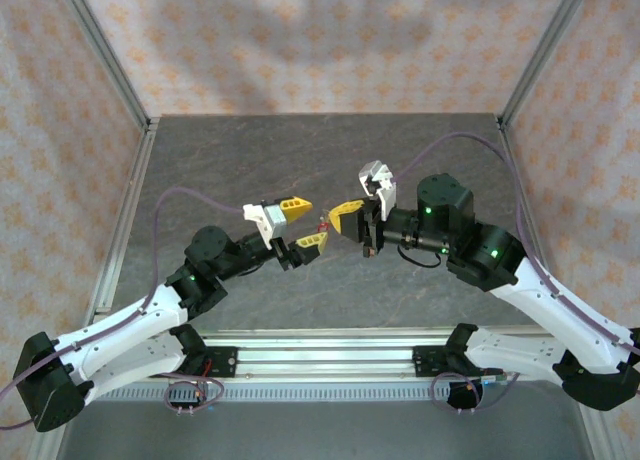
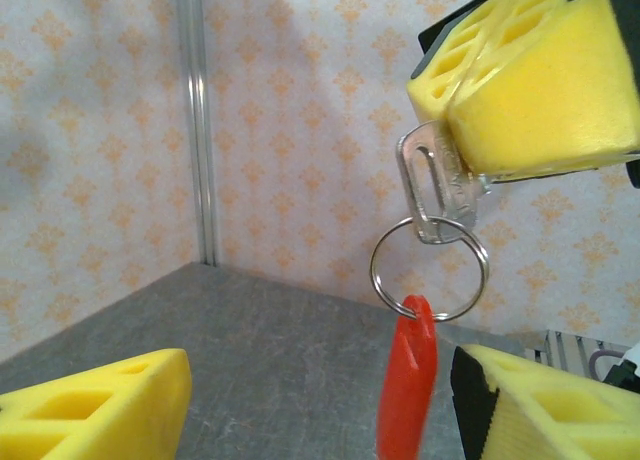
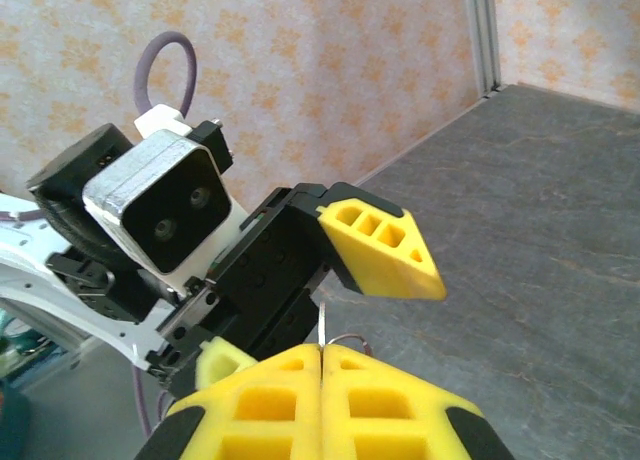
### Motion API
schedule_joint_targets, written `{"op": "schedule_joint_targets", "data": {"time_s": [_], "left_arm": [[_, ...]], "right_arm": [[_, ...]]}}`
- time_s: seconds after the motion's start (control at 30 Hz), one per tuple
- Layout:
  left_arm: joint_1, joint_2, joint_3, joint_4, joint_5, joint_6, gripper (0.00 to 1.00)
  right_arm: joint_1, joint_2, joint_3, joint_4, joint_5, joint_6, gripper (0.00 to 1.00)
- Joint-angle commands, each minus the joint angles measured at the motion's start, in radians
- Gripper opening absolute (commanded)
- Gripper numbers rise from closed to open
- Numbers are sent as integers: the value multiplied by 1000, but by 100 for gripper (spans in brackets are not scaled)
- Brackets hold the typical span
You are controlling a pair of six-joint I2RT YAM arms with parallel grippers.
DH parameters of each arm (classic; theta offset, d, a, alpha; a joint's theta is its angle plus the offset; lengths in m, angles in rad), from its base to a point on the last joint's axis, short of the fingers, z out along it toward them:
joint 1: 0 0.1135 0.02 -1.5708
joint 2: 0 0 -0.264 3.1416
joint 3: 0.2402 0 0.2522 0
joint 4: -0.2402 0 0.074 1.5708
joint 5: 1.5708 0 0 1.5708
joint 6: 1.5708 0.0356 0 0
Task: Remove the keys from the keyring
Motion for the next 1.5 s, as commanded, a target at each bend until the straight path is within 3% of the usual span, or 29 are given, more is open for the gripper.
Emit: {"op": "schedule_joint_targets", "data": {"time_s": [0.0,0.43,0.63,0.93,1.17,1.37,1.47], "left_arm": [[-6,8,34,59,-22,41,70],[-67,42,53,132,-104,116,70],[-70,52,76,126,-106,132,62],[-70,37,65,122,-49,93,68],[-69,28,86,71,-31,98,47],[-69,39,96,77,-37,104,39],[-70,52,103,81,-28,104,27]], "right_arm": [[-7,-4,11,64,-46,46,0],[-6,-1,-3,97,-61,84,0],[-7,-1,-5,108,-65,87,0],[-10,-7,-8,100,-62,86,0],[-11,-11,-12,117,-73,99,0],[-11,-12,-19,134,-90,111,0],[-11,-14,-18,137,-86,114,0]]}}
